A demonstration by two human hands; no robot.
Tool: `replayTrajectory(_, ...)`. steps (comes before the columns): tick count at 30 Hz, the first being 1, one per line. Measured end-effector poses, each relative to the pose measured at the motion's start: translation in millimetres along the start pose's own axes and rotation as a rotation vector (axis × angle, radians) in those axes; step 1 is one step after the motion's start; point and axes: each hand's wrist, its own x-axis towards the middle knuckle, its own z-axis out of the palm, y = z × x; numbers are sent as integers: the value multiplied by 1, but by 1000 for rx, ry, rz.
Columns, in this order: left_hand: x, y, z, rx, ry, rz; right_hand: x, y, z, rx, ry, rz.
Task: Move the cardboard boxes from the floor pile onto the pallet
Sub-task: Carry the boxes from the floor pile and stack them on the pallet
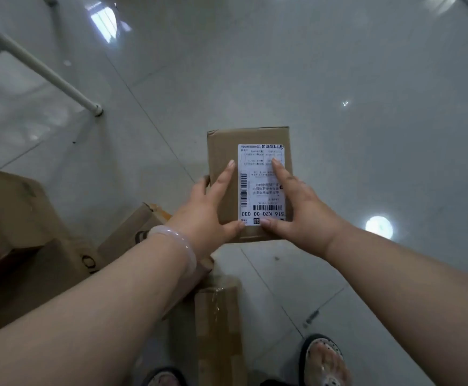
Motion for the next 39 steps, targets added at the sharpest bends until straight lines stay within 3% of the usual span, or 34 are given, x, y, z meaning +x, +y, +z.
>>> replayTrajectory(6,-82,109,-88,-119,4,141,-104,-71,-103,117,117,0)
replayTrajectory(13,-216,238,-191,-96,-17,253,-262,-167,-216,183,244,1)
replayTrajectory(20,-335,327,-244,-61,-55,410,-416,-231,-280,180,356,49)
replayTrajectory(29,-456,397,-240,53,-178,787,-606,-261,-255,349,729,162)
replayTrajectory(39,-617,474,-154,171,-445,1109,-820,-254,-185,430,1095,345)
